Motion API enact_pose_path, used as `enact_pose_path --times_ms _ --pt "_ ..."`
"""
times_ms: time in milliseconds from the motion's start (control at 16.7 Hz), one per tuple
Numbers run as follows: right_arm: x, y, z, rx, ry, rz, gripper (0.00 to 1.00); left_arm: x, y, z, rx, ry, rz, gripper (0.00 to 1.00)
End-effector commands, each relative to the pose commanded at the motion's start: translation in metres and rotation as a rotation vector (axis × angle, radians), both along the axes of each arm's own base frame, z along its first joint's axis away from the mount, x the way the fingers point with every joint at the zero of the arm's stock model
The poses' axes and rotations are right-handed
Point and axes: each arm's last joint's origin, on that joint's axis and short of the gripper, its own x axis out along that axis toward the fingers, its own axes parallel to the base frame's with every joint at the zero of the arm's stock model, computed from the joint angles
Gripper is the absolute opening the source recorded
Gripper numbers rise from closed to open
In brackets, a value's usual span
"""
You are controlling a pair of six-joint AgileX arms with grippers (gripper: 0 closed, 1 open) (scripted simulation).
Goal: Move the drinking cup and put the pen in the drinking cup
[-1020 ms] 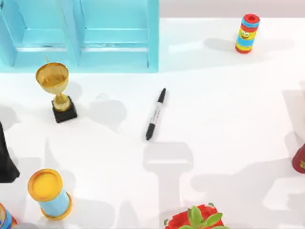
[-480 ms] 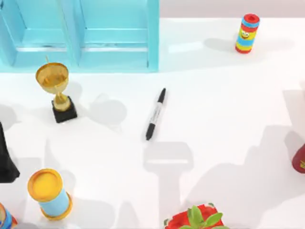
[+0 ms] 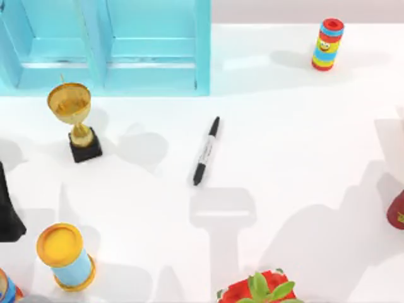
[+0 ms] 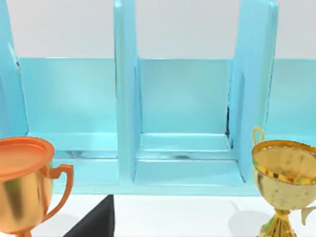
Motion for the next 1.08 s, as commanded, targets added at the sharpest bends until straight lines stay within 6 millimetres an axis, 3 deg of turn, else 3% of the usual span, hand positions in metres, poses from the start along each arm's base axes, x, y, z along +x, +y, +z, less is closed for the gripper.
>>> enact_pose_path --times_ms 180,600,960,1080 --pt "0.001 -0.001 -0.019 0.003 0.005 -0.003 1.0 0.0 0.0 0.0 0.0 0.0 0.0 1.0" --pt "0.0 -0.002 -0.091 0.0 -0.001 -0.003 1.0 0.0 0.0 0.0 0.0 0.0 0.0 1.0" --pt "-0.001 -0.001 -0.099 0.001 0.002 -0.003 1.0 0.0 0.0 0.0 0.0 0.0 0.0 1.0" --pt "-0.001 -0.001 -0.099 0.001 0.002 -0.003 0.85 0.0 0.0 0.0 0.0 0.0 0.0 1.0"
